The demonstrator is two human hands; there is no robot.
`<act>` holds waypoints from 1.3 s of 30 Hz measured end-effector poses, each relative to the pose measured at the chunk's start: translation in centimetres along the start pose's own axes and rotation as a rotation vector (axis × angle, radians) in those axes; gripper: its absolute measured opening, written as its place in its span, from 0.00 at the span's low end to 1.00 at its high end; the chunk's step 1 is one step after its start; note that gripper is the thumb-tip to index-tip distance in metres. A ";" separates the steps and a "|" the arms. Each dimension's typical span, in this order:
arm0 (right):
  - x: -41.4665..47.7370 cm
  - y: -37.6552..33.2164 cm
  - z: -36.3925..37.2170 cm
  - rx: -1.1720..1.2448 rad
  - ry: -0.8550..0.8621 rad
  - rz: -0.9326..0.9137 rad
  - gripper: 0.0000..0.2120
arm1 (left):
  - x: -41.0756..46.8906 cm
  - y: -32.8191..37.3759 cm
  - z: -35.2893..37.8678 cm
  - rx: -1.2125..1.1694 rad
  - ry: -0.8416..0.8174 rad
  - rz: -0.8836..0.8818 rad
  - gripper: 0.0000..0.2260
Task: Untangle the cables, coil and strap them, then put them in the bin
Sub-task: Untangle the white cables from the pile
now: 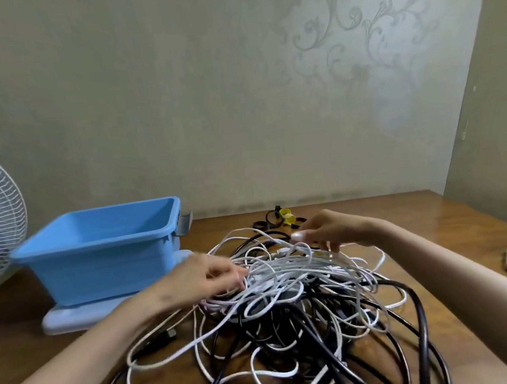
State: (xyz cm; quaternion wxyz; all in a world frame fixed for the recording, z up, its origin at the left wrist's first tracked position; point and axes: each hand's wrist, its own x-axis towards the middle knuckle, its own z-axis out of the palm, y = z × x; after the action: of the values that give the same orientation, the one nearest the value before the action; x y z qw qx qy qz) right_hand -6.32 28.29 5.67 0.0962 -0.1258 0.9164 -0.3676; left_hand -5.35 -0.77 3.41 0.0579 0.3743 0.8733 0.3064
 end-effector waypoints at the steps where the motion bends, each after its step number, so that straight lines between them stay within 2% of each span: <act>1: -0.2 -0.3 -0.2 0.028 0.020 -0.024 0.19 | 0.5 0.4 -0.4 -0.089 0.199 -0.022 0.08; 2: -0.4 -0.7 -0.4 0.044 0.026 -0.046 0.21 | 1.4 0.5 -0.8 -0.099 0.390 -0.027 0.06; 3: -0.6 -1.1 -0.6 0.041 0.017 -0.071 0.23 | 2.4 0.2 -1.1 0.007 0.542 -0.019 0.03; 4: -0.7 -1.5 -0.7 0.012 0.004 -0.100 0.23 | 3.6 -0.2 -1.6 0.147 0.627 -0.023 0.04; 5: -0.7 -1.8 -0.6 -0.035 -0.003 -0.130 0.20 | 4.7 -0.7 -1.7 0.247 0.610 -0.068 0.12; 7: -0.3 -2.3 -0.1 -0.142 0.057 -0.158 0.10 | 6.9 -2.0 -1.8 0.295 0.353 -0.237 0.26; 8: 0.0 -2.6 0.2 -0.176 0.116 -0.161 0.08 | 7.9 -2.6 -1.6 0.309 0.215 -0.282 0.24; 9: 0.3 -2.9 0.5 -0.210 0.172 -0.160 0.08 | 8.1 -2.6 -1.5 0.348 0.106 -0.318 0.16; 10: 0.5 -3.4 0.8 -0.252 0.217 -0.161 0.10 | 8.4 -2.7 -1.3 0.381 0.086 -0.316 0.05; 11: 0.8 -3.7 1.1 -0.277 0.245 -0.165 0.13 | 8.4 -2.3 -1.5 0.385 0.148 -0.290 0.06; 12: 1.0 -4.3 1.3 -0.256 0.251 -0.169 0.17 | 8.7 -1.7 -1.8 0.390 0.247 -0.234 0.12; 14: 1.5 -5.6 1.8 -0.025 0.247 -0.207 0.19 | 8.7 1.0 -3.1 0.328 0.466 -0.117 0.15; 17: 1.8 -8.1 1.2 0.333 0.326 -0.351 0.07 | 8.4 6.0 -7.5 0.201 0.816 0.053 0.12; 20: 0.8 -10.2 -2.3 0.711 0.349 -0.468 0.11 | 7.5 8.3 -12.9 -0.089 0.914 0.129 0.10; 23: -1.9 -11.7 -7.6 1.064 0.369 -0.588 0.08 | 6.4 5.4 -14.9 -0.155 0.905 0.000 0.11; 25: -3.6 -11.5 -10.6 1.205 0.431 -0.663 0.03 | 5.1 2.3 -14.4 0.007 0.921 -0.198 0.10; 27: -4.5 -10.7 -12.0 1.215 0.484 -0.666 0.03 | 4.0 -0.5 -13.3 0.253 0.718 -0.456 0.13; 28: -4.6 -10.3 -12.1 1.179 0.504 -0.645 0.05 | 3.8 -1.2 -12.7 0.311 0.570 -0.543 0.17; 29: -4.6 -10.2 -11.9 1.138 0.516 -0.617 0.08 | 3.7 -1.1 -12.1 0.262 0.435 -0.573 0.21; 31: -4.2 -10.6 -10.8 1.113 0.482 -0.581 0.11 | 3.8 0.6 -10.8 -0.021 0.279 -0.447 0.23; 33: -3.6 -11.7 -9.2 1.174 0.402 -0.580 0.12 | 4.0 3.4 -9.4 -0.155 0.153 -0.196 0.19; 35: -2.9 -13.2 -8.0 1.266 0.350 -0.588 0.13 | 4.4 5.7 -7.6 -0.169 -0.061 -0.007 0.18; 37: -2.5 -14.4 -7.8 1.383 0.348 -0.607 0.13 | 4.9 7.0 -5.5 -0.126 -0.282 0.018 0.18; 39: -2.4 -14.7 -8.7 1.519 0.331 -0.638 0.11 | 5.5 7.3 -4.0 0.036 -0.305 0.016 0.09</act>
State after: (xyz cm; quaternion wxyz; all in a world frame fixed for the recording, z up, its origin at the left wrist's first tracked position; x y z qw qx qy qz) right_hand -4.02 24.39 22.37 -0.0897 -0.2243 0.3428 -0.9078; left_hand -6.08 4.90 11.52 0.1807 0.4244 0.8568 0.2306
